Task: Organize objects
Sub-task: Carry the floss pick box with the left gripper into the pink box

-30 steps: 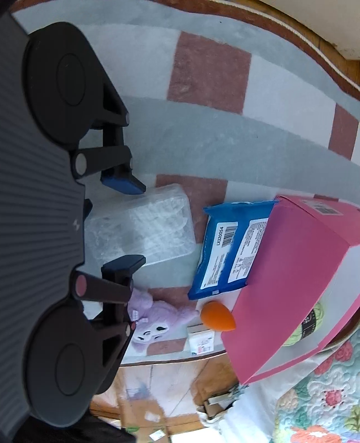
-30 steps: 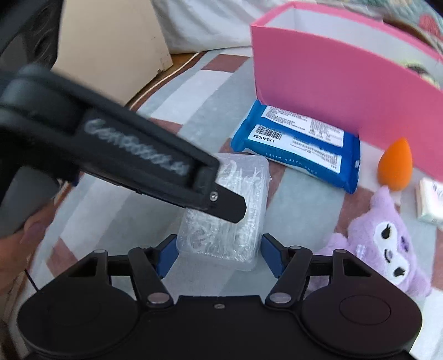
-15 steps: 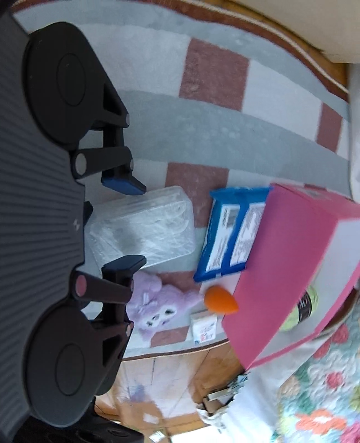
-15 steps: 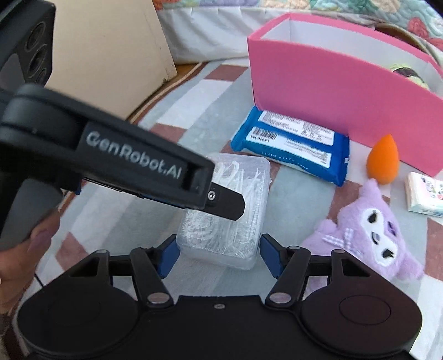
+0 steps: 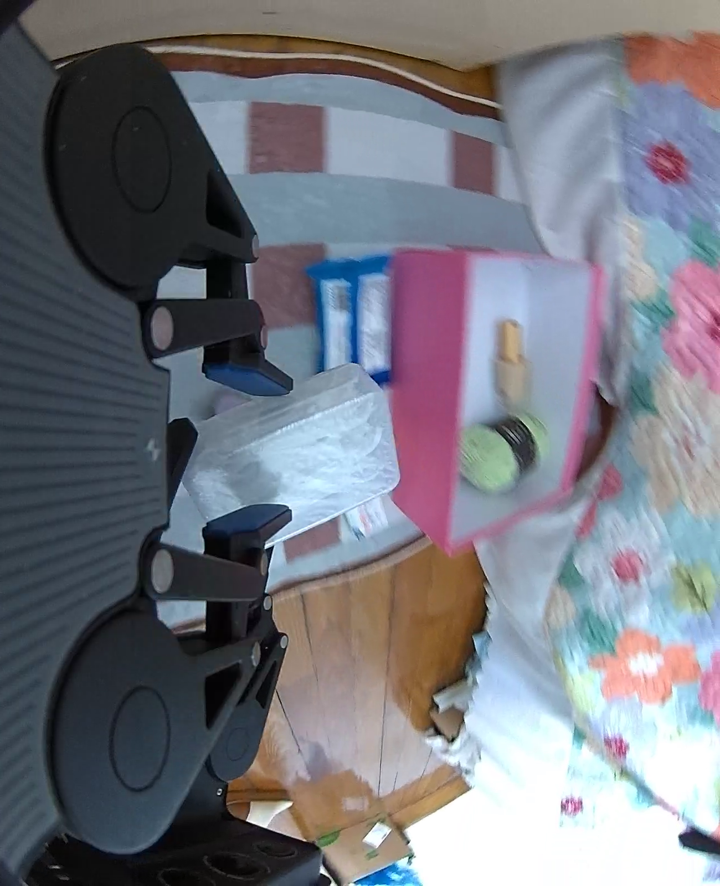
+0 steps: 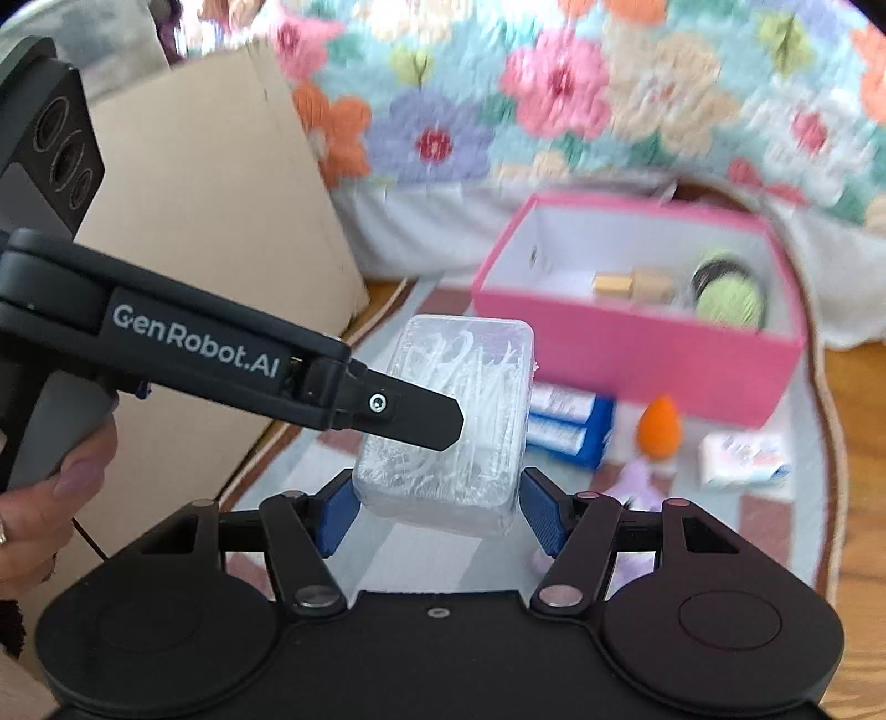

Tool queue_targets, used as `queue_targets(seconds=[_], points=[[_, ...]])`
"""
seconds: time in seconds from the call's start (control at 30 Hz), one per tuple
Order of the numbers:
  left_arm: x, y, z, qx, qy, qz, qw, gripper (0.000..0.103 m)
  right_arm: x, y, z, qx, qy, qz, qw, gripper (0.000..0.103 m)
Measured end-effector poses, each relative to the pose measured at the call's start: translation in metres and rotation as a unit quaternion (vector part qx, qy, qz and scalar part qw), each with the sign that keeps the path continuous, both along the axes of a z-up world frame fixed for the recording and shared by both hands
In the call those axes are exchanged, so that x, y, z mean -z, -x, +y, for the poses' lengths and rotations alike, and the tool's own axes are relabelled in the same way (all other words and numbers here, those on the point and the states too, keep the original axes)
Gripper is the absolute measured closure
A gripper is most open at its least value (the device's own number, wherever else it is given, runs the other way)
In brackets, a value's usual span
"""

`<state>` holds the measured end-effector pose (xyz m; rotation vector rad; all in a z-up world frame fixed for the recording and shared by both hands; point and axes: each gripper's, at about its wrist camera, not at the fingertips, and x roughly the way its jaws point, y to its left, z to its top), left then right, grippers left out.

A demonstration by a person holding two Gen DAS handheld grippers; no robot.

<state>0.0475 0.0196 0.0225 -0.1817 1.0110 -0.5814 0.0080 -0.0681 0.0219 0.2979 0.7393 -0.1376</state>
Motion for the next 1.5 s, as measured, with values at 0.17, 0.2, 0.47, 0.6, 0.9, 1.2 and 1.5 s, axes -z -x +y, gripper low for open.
queue_targets(seconds=[0.17,0.2,0.47,0.6,0.9,1.2,1.5], points=[[-0.044,-0.005,-0.015,0.023,0.011,-0.045,0.9986,0.061,-0.035,0.004,-0.012,0.021,0.032,-0.039,0.999,0.035],[-0.051,-0.008,-0.018,0.026,0.013,-0.052,0.9982,0.061,-0.039,0.003,-0.017,0.024,0.035,-0.044,0.998,0.035],[-0.085,-0.054,-0.036,0.043,0.014,-0.049,0.9978,0.061,-0.068,-0.018,-0.051,0.048,0.03,-0.062,0.996,0.035],[-0.085,-0.086,-0.046,0.049,0.016,-0.04,0.9978,0.061,-0.07,-0.034,-0.075,0.058,0.019,-0.063,0.996,0.035],[-0.04,-0.18,-0.074,0.048,0.018,0.035,0.9981,0.061,-0.032,-0.092,-0.145,0.073,-0.03,-0.005,0.997,0.035],[0.047,-0.24,-0.098,0.019,0.014,0.086,0.9961,0.061,0.047,-0.146,-0.192,0.087,-0.052,0.068,0.992,0.035],[0.129,-0.282,-0.112,-0.002,0.011,0.135,0.9908,0.061,0.117,-0.184,-0.218,0.112,-0.071,0.137,0.982,0.035]])
